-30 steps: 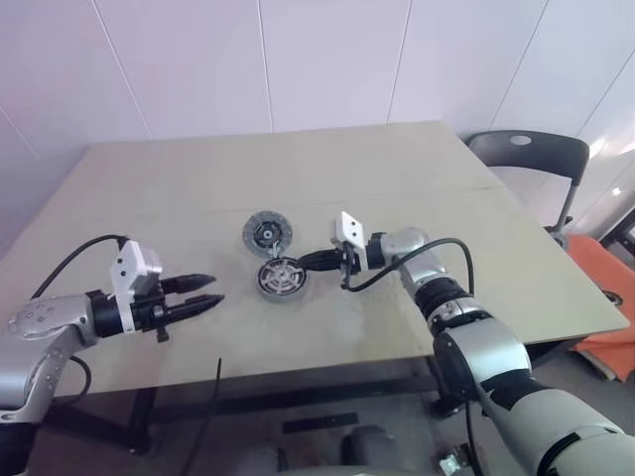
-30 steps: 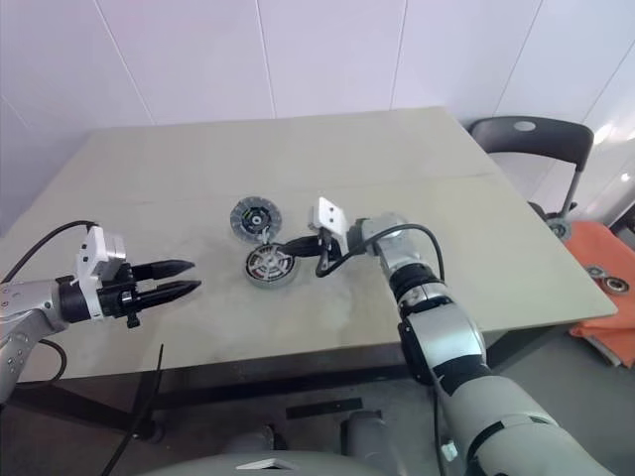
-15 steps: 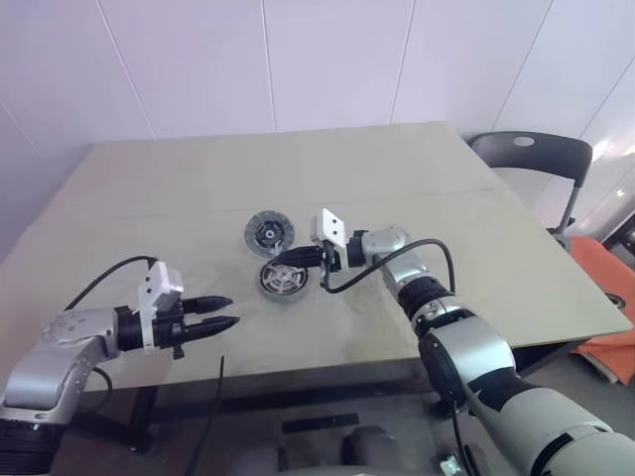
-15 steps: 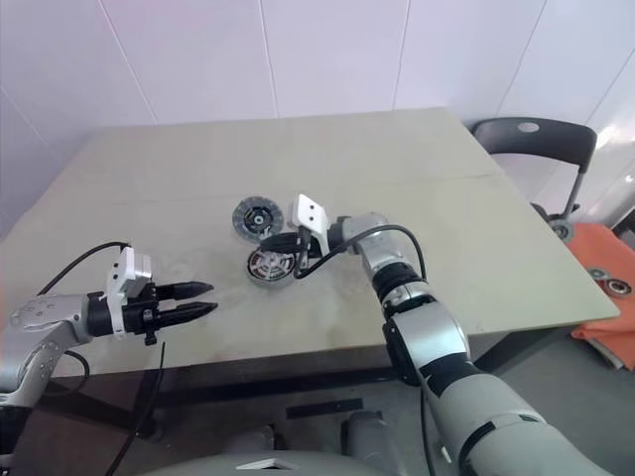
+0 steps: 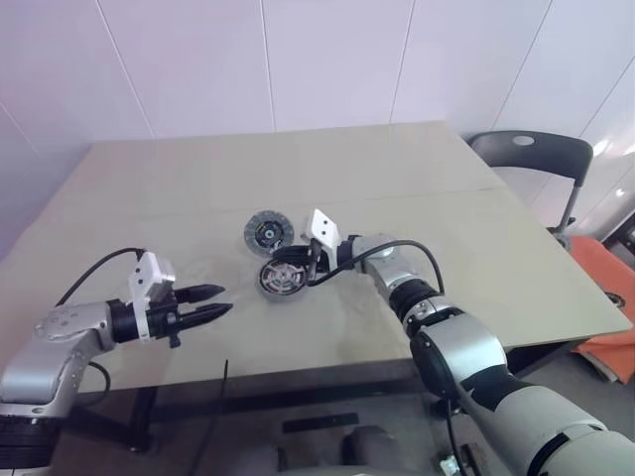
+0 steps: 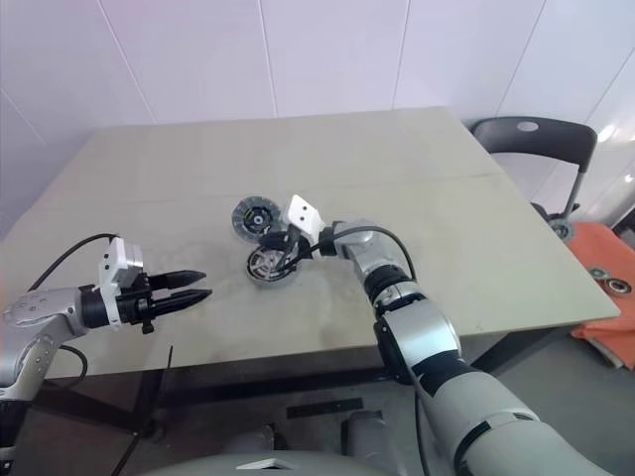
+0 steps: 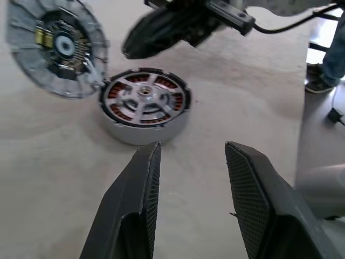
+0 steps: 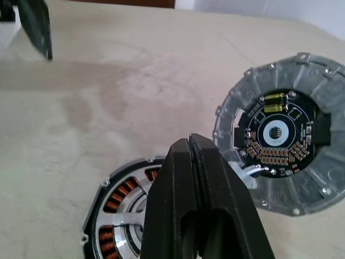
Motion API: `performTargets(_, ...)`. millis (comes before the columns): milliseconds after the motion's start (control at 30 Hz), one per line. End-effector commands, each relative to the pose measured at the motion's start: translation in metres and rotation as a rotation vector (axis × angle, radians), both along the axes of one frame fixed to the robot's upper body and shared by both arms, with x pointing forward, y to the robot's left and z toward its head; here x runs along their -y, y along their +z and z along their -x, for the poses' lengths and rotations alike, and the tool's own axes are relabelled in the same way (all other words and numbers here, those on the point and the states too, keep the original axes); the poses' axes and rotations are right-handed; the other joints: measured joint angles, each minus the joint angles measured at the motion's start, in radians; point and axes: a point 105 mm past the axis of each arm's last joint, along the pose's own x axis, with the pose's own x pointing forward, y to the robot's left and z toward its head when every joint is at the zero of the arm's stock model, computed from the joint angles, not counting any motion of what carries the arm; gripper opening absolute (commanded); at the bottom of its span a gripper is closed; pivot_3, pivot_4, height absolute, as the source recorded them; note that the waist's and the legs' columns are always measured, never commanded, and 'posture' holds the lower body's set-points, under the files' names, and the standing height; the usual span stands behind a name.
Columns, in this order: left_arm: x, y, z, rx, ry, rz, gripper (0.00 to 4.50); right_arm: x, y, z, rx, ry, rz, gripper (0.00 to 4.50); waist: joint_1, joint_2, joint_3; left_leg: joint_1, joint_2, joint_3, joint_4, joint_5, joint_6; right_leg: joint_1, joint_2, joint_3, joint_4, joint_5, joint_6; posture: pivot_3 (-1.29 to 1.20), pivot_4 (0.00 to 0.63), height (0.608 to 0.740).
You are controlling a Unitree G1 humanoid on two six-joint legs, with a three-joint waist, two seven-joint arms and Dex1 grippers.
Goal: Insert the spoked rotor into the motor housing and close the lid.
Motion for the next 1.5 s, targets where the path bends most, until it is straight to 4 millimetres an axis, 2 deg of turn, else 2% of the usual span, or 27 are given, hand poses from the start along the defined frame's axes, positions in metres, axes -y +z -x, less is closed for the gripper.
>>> performTargets(33,-0.002,0.013,-0.002,0.051,0.0,-0.012,2.04,-0.01,0.017,-0.002,0.047,0.026,-0.027,0.0,-0.001,0.0,0.0,0.0,0.0,0.0,0.0,0.0,0.0,0.0,0.0,0.0,0.0,0.0,0.0,0.0,0.0,0.74)
performTargets(333,0.003,0.009,0.0,0.043,0.008,0.008,2.04,-0.009,-0.002,0.002,-0.003,0.007,0.025,0.0,0.0,0.0,0.0,0.0,0.0,0.0,0.0,0.0,0.0,0.0,0.0,0.0,0.0,0.0,0.0,0.0,0.0,0.74)
performTargets(367,0.003,0.008,0.0,0.042,0.009,0.009,2.04,-0.008,-0.006,0.001,-0.019,-0.006,0.033,0.0,0.0,0.0,0.0,0.0,0.0,0.0,0.0,0.0,0.0,0.0,0.0,0.0,0.0,0.0,0.0,0.0,0.0,0.74)
performTargets(467,0.005,0.007,0.001,0.039,0.009,0.014,2.04,0.007,-0.036,0.004,-0.054,-0.056,0.135,0.0,0.0,0.0,0.0,0.0,0.0,0.0,0.0,0.0,0.0,0.0,0.0,-0.001,0.0,0.0,0.0,0.0,0.0,0.74)
performTargets(567,0.004,0.005,0.002,0.037,0.014,0.018,2.04,0.012,-0.044,0.005,-0.073,-0.07,0.152,0.0,0.0,0.0,-0.001,0.001,-0.002,0.0,0.0,0.0,0.0,0.0,-0.003,-0.001,0.001,0.0,0.0,0.0,0.0,0.74)
performTargets(767,0.0,0.004,0.0,0.035,0.031,0.027,2.04,0.007,-0.033,0.003,-0.057,-0.058,0.108,0.0,0.0,-0.001,-0.001,0.004,-0.002,0.0,0.001,0.0,0.0,0.004,-0.003,-0.002,0.001,0.0,-0.001,0.0,0.0,0.74)
performTargets(833,0.0,0.004,0.001,0.034,0.029,0.028,2.04,0.004,-0.023,0.002,-0.053,-0.051,0.058,0.0,0.0,-0.001,-0.001,0.004,-0.002,0.0,0.001,0.0,0.0,0.004,-0.003,-0.002,0.001,0.0,0.0,0.0,0.0,0.74)
performTargets(1000,0.002,0.003,0.0,0.034,0.03,0.035,2.04,-0.008,0.019,-0.004,-0.085,-0.012,-0.13,0.0,-0.001,0.0,-0.001,0.001,-0.002,0.0,0.001,0.0,0.0,0.002,-0.003,-0.003,0.001,0.0,0.001,0.0,0.0,0.74)
performTargets(1067,0.002,0.003,-0.001,0.033,0.031,0.037,2.04,-0.009,0.028,-0.005,-0.086,-0.003,-0.159,0.0,-0.001,0.0,-0.001,0.001,-0.002,0.0,0.001,0.0,0.0,0.001,-0.003,-0.003,0.001,0.0,0.001,0.0,0.0,0.74)
performTargets(1167,0.003,0.002,-0.001,0.032,0.034,0.045,2.04,-0.007,0.025,-0.006,-0.059,-0.004,-0.112,0.0,0.0,0.0,-0.001,0.001,-0.002,0.0,0.0,0.0,0.0,0.002,-0.003,-0.003,0.001,0.0,0.001,0.0,0.0,0.74)
performTargets(1367,0.004,0.002,0.0,0.033,0.039,0.061,2.04,-0.001,-0.007,0.0,0.019,-0.007,0.052,0.0,0.0,-0.001,-0.001,0.001,-0.002,0.0,0.0,0.0,0.0,0.002,-0.004,-0.003,0.001,0.0,0.0,0.0,0.0,0.74)
performTargets(1500,0.003,0.001,0.001,0.03,0.038,0.057,2.04,-0.001,-0.006,0.001,0.022,-0.002,0.041,0.0,-0.001,0.0,-0.001,0.0,-0.002,0.0,0.0,0.0,0.0,0.001,-0.004,-0.003,0.001,0.0,0.0,0.0,0.0,0.74)
